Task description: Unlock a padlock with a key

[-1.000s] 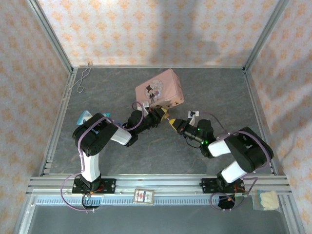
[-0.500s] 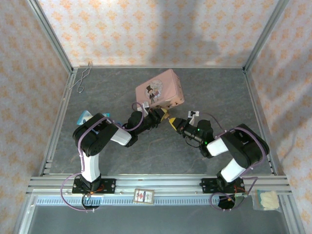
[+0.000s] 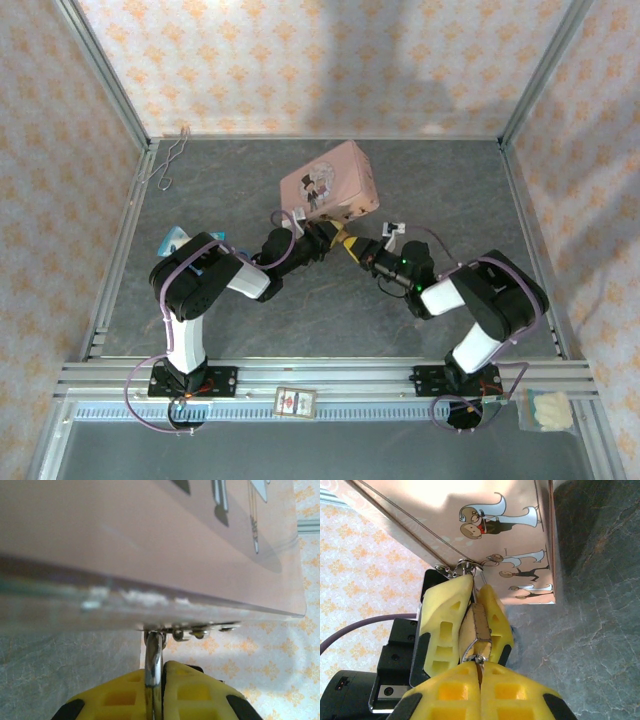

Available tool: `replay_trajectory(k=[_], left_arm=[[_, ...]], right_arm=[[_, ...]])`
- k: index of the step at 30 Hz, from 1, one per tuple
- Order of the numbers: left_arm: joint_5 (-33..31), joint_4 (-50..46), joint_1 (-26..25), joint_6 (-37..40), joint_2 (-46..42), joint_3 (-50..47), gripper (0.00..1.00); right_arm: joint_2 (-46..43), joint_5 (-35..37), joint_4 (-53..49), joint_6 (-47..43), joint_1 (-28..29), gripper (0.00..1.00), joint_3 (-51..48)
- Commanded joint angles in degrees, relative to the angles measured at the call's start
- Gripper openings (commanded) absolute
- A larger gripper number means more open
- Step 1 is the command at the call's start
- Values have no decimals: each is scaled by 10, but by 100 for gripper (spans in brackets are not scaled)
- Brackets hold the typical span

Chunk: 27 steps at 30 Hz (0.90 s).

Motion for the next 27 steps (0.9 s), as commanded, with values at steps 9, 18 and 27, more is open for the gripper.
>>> replay_trajectory(k=[9,18,27], left_arm=[[45,71,-33,-9,-27,-8,0],[51,65,-39,23,-39,1,0],[50,35,-52,57,-64,2,0]], right_arm=[[23,-11,31,3,-11,0,50],[3,-14,28,41,-8,0,65],[7,-2,-22,77,-6,0,91]])
